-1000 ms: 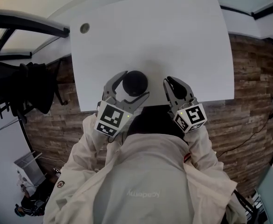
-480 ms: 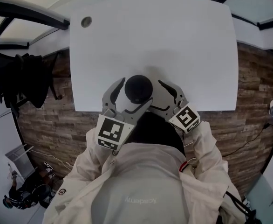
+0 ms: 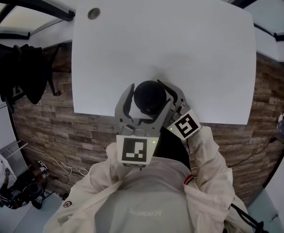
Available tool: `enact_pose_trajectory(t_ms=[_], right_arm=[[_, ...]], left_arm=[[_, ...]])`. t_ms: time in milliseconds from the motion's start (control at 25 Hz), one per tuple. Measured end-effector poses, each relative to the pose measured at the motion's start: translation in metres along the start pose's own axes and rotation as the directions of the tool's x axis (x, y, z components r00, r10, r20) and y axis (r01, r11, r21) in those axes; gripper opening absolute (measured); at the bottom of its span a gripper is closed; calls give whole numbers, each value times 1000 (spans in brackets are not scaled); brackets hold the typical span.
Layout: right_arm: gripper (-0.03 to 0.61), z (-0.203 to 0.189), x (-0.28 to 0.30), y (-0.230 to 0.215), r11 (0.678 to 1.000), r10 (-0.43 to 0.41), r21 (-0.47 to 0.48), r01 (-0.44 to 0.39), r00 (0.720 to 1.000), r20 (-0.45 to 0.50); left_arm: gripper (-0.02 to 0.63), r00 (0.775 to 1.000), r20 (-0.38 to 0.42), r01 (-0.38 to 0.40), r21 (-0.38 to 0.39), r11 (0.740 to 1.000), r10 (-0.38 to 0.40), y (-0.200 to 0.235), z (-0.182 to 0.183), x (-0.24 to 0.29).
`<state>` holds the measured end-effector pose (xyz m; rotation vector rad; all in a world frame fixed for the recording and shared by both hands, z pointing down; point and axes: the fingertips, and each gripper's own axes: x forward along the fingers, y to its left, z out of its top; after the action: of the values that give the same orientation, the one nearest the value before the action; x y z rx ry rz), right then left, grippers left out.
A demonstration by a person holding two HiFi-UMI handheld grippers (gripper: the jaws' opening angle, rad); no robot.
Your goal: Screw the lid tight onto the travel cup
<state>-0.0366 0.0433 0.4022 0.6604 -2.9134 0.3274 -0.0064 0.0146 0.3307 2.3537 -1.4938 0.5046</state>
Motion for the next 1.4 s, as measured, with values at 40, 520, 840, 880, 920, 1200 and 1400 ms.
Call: enact_pose_trajectory(t_ms=[40, 520, 840, 880, 920, 1200, 1400], right_arm=[[413, 1, 4, -3, 1000, -19, -7, 19, 1000, 10], [413, 4, 3, -10, 992, -123, -6, 123, 990, 72], [413, -1, 11, -8, 999, -28, -38, 29, 999, 33], [413, -2, 13, -8, 999, -18, -40, 19, 999, 29], [413, -3, 12, -8, 999, -10, -43, 11, 1000, 27], [411, -8, 8, -7, 996, 52, -71, -54, 998, -22], [411, -4, 15, -9, 998, 36, -55, -36, 999, -7]], left_arm=[[422, 1000, 11, -17, -8, 1000, 17, 2, 2, 1], [422, 986, 85, -132, -132, 982, 144, 0, -1, -2], [422, 941, 101, 310, 114, 944, -322, -6, -2, -2], [422, 915, 95, 370, 182, 911, -391, -8, -3, -3], [422, 888, 86, 423, 236, 875, -452, -11, -4, -4], [417, 715, 46, 652, 318, 688, -698, -17, -11, -12], [414, 785, 49, 580, 293, 760, -618, -3, -11, -12]])
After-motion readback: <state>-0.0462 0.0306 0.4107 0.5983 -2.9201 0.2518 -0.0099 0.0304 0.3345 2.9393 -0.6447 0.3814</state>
